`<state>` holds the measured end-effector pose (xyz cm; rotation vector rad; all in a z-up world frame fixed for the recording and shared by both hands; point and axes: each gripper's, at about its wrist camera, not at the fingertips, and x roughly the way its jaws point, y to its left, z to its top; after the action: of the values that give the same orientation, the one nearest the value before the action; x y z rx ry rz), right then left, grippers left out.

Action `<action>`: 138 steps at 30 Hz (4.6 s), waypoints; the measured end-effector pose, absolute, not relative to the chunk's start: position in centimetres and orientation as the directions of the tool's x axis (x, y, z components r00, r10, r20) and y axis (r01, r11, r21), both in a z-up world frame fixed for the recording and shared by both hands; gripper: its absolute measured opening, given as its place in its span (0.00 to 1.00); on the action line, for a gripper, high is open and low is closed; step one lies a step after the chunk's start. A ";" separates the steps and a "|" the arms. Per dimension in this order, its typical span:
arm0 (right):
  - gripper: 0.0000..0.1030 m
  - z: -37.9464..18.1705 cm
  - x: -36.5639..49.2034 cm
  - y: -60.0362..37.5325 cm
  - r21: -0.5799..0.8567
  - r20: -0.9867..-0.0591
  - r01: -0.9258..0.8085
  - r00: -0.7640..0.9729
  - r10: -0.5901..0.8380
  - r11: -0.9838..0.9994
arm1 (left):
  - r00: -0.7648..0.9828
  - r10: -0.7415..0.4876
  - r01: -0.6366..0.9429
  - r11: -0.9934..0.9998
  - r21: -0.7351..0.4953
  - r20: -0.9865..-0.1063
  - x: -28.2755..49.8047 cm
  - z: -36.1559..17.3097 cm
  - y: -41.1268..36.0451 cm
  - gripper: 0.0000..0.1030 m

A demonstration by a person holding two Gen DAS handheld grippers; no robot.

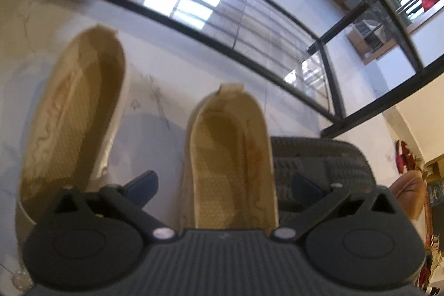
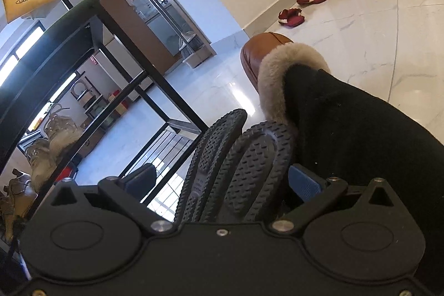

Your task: Organize scattered shoes

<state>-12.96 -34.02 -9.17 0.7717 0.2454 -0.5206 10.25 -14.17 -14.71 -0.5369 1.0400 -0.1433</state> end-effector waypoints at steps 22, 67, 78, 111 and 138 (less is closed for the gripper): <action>1.00 -10.5 -12.4 -34.6 0.633 -0.430 0.535 0.844 -0.320 0.560 | 0.525 -0.302 -0.080 0.913 -0.399 -0.796 11.0 -16.3 -15.1 0.97; 1.00 -11.1 -11.4 -34.3 0.592 -0.477 0.559 0.823 -0.307 0.581 | 0.395 -0.382 -0.097 0.887 -0.451 -0.836 11.4 -17.5 -13.2 0.99; 1.00 -11.3 -11.8 -34.8 0.610 -0.472 0.553 0.829 -0.300 0.568 | 0.403 -0.386 0.078 0.918 -0.389 -0.830 11.2 -16.3 -15.1 0.67; 1.00 -12.6 -10.0 -33.7 0.645 -0.483 0.448 0.867 -0.124 0.619 | 0.368 -0.381 0.293 0.913 -0.283 -0.848 6.8 -13.8 -6.2 0.91; 0.99 -14.5 -3.0 -14.3 0.180 -0.740 -0.065 0.648 0.179 0.981 | 0.525 -0.151 -0.269 0.904 -0.332 -0.838 -1.3 -13.4 16.5 0.96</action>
<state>-3.03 -14.27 -14.53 0.1422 0.8556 0.1394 -1.33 16.55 -13.42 -0.4562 1.0255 0.0734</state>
